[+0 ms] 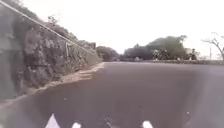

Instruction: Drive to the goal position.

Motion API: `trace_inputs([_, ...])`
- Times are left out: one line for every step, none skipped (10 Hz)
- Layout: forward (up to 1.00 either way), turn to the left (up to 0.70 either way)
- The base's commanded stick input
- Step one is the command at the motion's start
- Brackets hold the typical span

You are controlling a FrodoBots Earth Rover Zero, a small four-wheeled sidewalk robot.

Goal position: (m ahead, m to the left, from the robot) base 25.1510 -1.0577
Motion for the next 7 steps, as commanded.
trace_inputs([0.85,0.34])
trace_inputs([0.85,0.0])
trace_inputs([0.85,0.0])
trace_inputs([0.85,0.0])
trace_inputs([0.85,0.0])
trace_inputs([0.85,0.0])
trace_inputs([0.85,0.0])
